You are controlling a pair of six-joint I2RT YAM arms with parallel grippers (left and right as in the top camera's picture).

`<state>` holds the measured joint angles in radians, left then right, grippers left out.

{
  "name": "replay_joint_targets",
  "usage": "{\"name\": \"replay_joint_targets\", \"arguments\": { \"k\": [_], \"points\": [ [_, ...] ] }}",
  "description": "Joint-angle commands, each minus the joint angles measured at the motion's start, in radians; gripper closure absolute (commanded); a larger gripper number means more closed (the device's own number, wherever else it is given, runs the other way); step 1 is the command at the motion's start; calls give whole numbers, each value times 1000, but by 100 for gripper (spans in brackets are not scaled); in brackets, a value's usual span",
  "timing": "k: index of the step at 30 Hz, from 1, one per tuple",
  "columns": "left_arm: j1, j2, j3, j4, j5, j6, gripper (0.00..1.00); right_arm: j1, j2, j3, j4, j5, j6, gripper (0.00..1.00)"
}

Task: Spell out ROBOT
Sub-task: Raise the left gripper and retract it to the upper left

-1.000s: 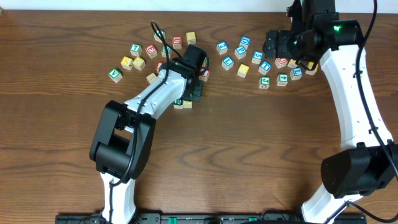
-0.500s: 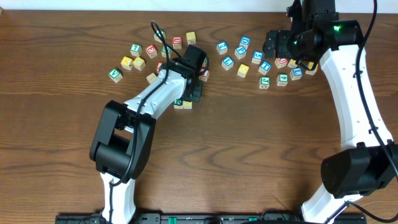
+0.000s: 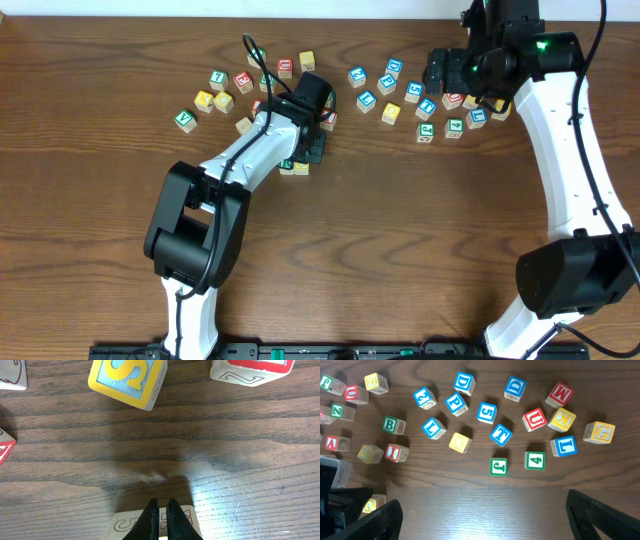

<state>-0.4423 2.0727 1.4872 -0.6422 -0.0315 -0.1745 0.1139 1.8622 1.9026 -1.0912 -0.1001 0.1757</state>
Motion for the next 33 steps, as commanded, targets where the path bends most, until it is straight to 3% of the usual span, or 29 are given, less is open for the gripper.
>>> {"name": "replay_joint_targets", "arguments": {
  "k": [1,20,33],
  "points": [
    [-2,15,-12,-7,2,17,92,8,2,18,-2,5,10,1],
    [12,-40,74,29,-10,24,90,8,2,18,-1,5,10,1],
    [46,-228,89,24,-10,25,71,8,2,18,-2,5,10,1]
  ]
}}
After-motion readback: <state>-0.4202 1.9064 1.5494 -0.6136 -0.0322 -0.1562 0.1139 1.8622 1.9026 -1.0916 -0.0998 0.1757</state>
